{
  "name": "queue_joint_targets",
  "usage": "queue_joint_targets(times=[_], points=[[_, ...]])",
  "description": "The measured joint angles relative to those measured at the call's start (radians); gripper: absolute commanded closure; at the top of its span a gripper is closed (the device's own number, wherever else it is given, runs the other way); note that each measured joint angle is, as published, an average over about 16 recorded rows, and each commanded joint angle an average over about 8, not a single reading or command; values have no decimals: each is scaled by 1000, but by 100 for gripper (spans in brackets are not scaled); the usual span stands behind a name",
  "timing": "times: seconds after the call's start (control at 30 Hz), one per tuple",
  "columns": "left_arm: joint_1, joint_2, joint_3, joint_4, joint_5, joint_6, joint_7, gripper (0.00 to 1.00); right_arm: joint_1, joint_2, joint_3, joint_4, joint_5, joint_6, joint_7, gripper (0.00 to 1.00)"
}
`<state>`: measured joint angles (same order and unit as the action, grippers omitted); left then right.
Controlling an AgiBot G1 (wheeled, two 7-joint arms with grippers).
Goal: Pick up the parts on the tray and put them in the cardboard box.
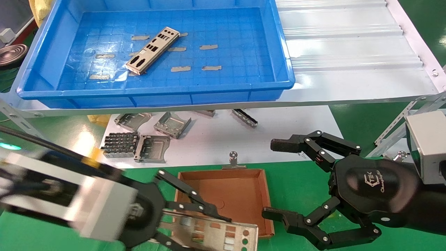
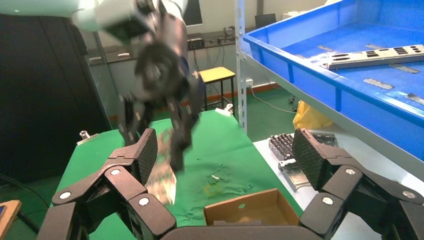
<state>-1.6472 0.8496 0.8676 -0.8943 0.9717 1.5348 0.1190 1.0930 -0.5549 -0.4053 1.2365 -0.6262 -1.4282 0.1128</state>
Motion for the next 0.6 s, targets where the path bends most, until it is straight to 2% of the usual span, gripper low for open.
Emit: queue_joint_targets(times=[0.27, 0.6], points=[[81, 105, 68, 97, 90, -145, 82, 100, 0, 0, 0, 0, 0, 0, 0, 0], [146, 221, 100, 188, 171, -324, 122, 100, 0, 0, 0, 0, 0, 0, 0, 0]])
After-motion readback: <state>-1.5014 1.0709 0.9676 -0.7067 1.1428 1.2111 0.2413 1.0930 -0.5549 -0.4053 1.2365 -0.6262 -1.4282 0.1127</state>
